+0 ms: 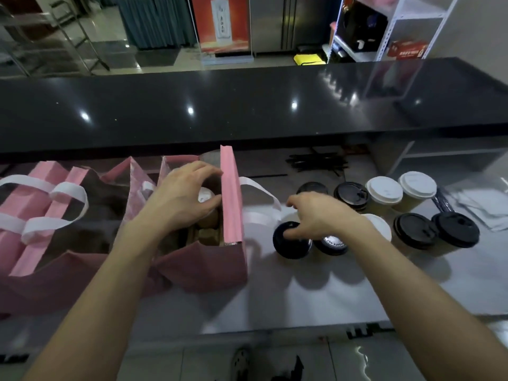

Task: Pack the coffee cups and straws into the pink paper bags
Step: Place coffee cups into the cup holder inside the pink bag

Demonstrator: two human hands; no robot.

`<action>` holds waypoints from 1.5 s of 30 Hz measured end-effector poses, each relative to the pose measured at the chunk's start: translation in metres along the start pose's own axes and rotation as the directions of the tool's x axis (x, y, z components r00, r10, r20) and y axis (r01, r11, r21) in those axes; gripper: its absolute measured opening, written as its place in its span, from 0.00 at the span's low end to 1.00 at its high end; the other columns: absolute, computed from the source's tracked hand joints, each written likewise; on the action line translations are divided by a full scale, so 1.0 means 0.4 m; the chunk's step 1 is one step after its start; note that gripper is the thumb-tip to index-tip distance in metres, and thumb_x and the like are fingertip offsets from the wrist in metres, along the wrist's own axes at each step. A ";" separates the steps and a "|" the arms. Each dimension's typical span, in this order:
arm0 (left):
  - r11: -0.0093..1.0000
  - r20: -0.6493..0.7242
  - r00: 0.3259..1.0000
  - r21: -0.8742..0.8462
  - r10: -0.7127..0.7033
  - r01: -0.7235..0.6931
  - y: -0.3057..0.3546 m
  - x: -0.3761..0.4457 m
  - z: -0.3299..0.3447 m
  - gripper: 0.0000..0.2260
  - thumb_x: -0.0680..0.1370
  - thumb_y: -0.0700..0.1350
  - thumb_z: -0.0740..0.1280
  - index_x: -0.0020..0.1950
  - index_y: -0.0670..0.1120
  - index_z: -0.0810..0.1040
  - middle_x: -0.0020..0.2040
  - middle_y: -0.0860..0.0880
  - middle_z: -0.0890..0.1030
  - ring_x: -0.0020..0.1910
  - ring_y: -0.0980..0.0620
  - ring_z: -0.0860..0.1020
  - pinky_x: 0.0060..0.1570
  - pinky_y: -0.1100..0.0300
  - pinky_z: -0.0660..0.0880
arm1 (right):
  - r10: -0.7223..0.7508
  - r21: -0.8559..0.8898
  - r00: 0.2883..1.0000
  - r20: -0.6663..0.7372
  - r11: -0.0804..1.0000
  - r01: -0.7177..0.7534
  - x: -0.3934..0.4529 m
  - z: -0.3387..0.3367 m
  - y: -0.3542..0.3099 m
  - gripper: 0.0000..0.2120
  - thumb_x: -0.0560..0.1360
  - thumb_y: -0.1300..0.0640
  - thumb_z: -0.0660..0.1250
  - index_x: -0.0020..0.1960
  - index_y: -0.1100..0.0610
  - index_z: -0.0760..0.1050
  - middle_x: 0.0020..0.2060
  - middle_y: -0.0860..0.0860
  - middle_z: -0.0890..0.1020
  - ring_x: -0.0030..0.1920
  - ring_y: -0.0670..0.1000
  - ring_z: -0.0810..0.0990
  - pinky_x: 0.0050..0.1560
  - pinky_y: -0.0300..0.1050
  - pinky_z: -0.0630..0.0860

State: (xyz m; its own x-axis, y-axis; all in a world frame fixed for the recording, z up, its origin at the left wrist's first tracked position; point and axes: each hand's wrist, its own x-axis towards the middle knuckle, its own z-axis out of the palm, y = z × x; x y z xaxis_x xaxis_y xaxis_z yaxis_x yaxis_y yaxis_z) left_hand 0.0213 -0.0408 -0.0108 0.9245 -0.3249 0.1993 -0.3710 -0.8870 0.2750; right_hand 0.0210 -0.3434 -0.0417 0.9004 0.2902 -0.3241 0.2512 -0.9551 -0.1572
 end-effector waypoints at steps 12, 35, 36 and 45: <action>0.979 -0.057 0.979 0.033 -0.198 0.200 -0.035 -0.122 -0.068 0.21 0.79 0.53 0.77 0.71 0.52 0.81 0.67 0.53 0.81 0.67 0.49 0.78 0.65 0.48 0.76 | -0.056 -0.117 0.991 -0.124 0.992 0.041 -0.019 -0.084 -0.037 0.35 0.62 0.27 0.71 0.56 0.53 0.75 0.52 0.53 0.79 0.54 0.59 0.80 0.54 0.53 0.80; 0.980 0.090 0.976 0.008 -0.199 0.199 -0.162 -0.262 -0.016 0.64 0.60 0.88 0.64 0.87 0.51 0.58 0.83 0.53 0.67 0.83 0.52 0.63 0.84 0.47 0.57 | -0.395 -0.100 0.918 0.034 0.912 0.397 0.156 -0.169 -0.438 0.43 0.63 0.28 0.80 0.73 0.41 0.70 0.59 0.46 0.73 0.59 0.53 0.76 0.51 0.49 0.76; 0.980 0.104 0.975 0.008 -0.198 0.198 -0.162 -0.263 -0.016 0.67 0.59 0.90 0.62 0.87 0.50 0.56 0.85 0.53 0.64 0.84 0.53 0.61 0.84 0.46 0.56 | -0.391 -0.134 0.918 0.063 0.908 0.396 0.160 -0.157 -0.442 0.43 0.63 0.29 0.81 0.72 0.42 0.70 0.57 0.45 0.74 0.58 0.52 0.76 0.49 0.49 0.76; 0.989 0.156 0.976 0.018 -0.150 0.149 -0.136 -0.265 -0.027 0.68 0.60 0.87 0.63 0.89 0.49 0.50 0.90 0.49 0.51 0.88 0.54 0.50 0.86 0.46 0.50 | -0.419 -0.332 0.895 0.156 0.831 0.447 0.166 -0.021 -0.483 0.45 0.65 0.40 0.85 0.76 0.47 0.68 0.50 0.46 0.71 0.48 0.52 0.75 0.40 0.47 0.75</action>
State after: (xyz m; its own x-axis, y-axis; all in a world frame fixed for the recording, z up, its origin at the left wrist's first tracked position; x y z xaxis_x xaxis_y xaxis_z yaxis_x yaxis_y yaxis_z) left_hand -0.0575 0.0456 -0.0369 0.9720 -0.2349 0.0067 -0.2271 -0.9315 0.2843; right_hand 0.0353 -0.1401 -0.0253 0.6451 0.6690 -0.3692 0.7287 -0.6840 0.0340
